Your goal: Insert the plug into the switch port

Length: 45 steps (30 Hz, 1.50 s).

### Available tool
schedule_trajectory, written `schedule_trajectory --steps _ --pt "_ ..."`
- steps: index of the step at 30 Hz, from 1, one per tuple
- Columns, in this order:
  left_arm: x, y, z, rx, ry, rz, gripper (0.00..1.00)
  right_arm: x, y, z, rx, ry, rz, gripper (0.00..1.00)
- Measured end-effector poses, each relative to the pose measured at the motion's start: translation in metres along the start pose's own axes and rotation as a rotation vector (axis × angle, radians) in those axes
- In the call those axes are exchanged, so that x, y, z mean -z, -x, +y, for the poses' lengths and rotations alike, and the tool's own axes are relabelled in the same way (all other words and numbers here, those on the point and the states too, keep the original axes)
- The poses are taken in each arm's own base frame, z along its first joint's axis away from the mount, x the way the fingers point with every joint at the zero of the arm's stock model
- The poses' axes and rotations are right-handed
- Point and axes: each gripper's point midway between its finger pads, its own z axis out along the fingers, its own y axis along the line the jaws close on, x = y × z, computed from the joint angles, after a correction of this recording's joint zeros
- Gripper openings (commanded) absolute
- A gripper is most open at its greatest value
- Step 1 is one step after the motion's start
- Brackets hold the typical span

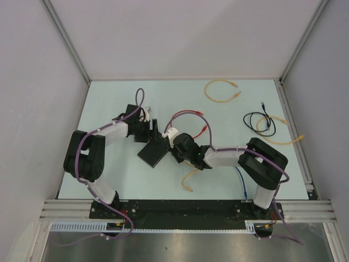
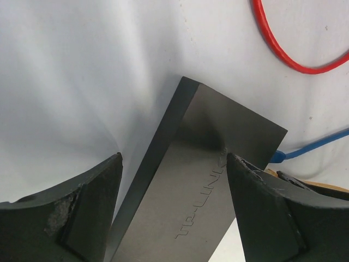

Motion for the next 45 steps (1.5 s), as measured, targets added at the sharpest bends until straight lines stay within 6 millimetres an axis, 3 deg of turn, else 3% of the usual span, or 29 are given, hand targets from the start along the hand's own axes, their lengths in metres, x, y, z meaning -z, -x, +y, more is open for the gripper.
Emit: schedule_trajectory --steps 19,45 --pt "-0.006 0.0 -0.009 -0.02 -0.028 0.019 0.75 -0.007 0.001 -0.003 0.005 -0.01 0.005 0.0" --pt "-0.009 -0.012 -0.025 -0.108 -0.062 0.033 0.67 -0.004 0.0 -0.009 0.156 -0.087 0.018 0.0"
